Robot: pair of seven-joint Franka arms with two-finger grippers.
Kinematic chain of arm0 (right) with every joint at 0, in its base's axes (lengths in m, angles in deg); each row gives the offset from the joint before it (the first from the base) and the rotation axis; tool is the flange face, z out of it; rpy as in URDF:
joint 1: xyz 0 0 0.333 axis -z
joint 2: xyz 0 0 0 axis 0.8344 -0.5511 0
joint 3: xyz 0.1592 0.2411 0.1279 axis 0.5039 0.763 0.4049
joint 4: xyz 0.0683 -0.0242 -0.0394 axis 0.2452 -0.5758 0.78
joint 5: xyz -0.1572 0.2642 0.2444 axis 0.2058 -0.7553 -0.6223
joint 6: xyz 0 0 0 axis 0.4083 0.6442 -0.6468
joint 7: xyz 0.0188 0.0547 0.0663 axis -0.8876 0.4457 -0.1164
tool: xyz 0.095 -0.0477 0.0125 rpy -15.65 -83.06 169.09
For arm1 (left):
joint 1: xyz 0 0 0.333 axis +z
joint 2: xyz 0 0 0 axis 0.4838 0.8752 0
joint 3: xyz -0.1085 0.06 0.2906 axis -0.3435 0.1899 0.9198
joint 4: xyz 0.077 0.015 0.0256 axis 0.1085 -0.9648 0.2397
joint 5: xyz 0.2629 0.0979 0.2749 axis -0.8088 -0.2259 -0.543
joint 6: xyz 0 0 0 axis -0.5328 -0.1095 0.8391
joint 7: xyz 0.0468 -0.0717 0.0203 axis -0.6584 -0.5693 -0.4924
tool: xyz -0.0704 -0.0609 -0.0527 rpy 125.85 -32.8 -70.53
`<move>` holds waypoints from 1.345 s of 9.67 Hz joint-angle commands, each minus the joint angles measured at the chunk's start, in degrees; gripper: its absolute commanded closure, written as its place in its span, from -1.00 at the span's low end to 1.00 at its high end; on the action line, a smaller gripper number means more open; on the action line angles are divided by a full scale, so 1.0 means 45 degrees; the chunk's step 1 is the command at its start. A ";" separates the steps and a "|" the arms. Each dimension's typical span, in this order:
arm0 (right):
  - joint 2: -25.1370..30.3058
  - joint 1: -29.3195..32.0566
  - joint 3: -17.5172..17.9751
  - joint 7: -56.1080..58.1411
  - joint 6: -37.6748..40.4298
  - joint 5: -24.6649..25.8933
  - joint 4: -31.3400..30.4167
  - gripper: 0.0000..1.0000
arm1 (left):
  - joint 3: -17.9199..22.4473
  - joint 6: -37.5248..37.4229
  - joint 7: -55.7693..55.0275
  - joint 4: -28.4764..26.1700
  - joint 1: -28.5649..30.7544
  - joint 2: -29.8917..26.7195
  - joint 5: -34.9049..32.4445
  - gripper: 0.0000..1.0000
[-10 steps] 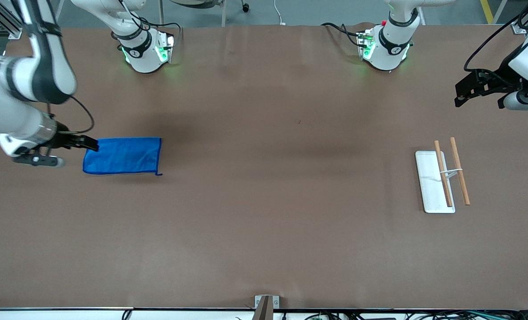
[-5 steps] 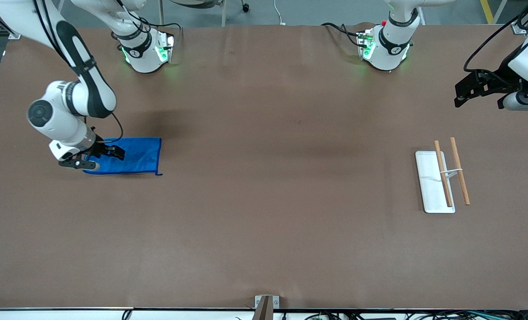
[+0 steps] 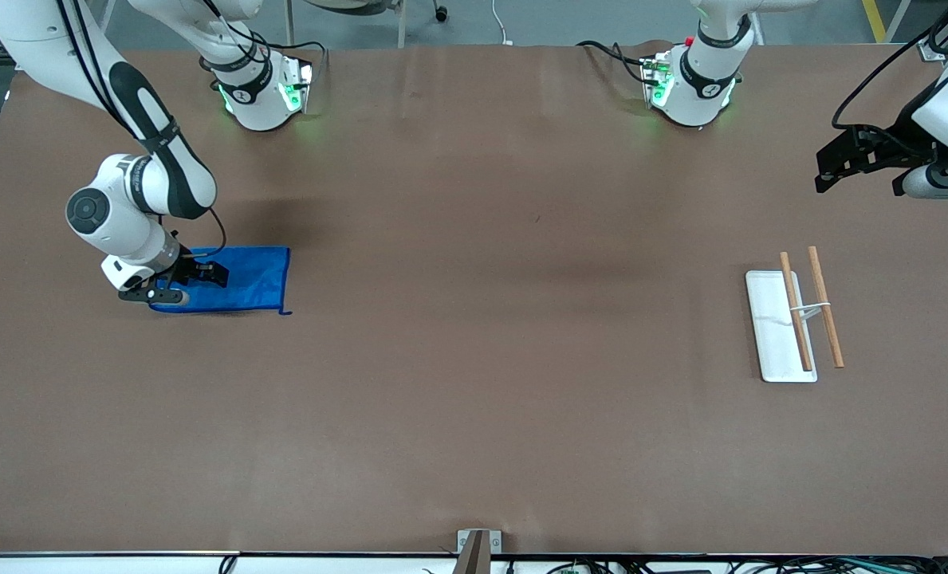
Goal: Right arm passes towel to left arm to hang
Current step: 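Reach the right gripper down to the blue towel's edge and grasp it, then lift the towel with the right gripper and carry it toward the table middle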
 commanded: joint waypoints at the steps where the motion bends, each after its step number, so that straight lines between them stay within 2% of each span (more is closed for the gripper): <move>1: -0.0080 0.0183 0.0092 0.0058 -0.0451 0.0212 -0.0276 -0.25 | 0.0013 -0.0030 0.0148 -0.0032 0.0075 0.0324 0.0334 -1.00; 3: -0.0062 0.0202 0.0112 -0.0078 -0.0259 0.0154 -0.0257 0.76 | 0.0013 -0.0030 0.0148 -0.0052 0.0055 0.0324 0.0334 -1.00; 4: 0.0035 0.0202 0.0112 -0.0214 0.0149 0.0154 -0.0179 1.00 | 0.0013 -0.0049 0.0148 -0.0013 0.0055 0.0324 0.0315 -1.00; 6: 0.0657 0.0144 0.0112 -0.0197 0.3201 0.0115 0.1141 1.00 | 0.0032 -0.0010 0.0148 -0.0013 0.0056 0.0459 0.0354 -1.00; 8: 0.0954 0.0008 0.0112 -0.0060 0.7129 0.0115 0.3599 1.00 | 0.0032 -0.0010 0.0129 -0.0013 0.0056 0.0480 0.0490 -1.00; 10: 0.1090 -0.0361 0.0131 -0.0156 0.9788 0.0115 0.5689 1.00 | 0.0013 -0.0010 -0.0045 0.0006 0.0036 0.0480 0.0491 -1.00; 12: 0.1033 -0.0889 0.0151 -0.0235 1.1922 0.0057 0.7664 1.00 | 0.0013 0.0009 0.0069 0.0006 0.0055 0.0480 0.0568 -1.00; 13: 0.1052 -0.1278 0.0228 -0.0313 1.1969 -0.0041 0.7867 1.00 | 0.0032 0.0009 0.0089 -0.0013 0.0094 0.0480 0.0743 -1.00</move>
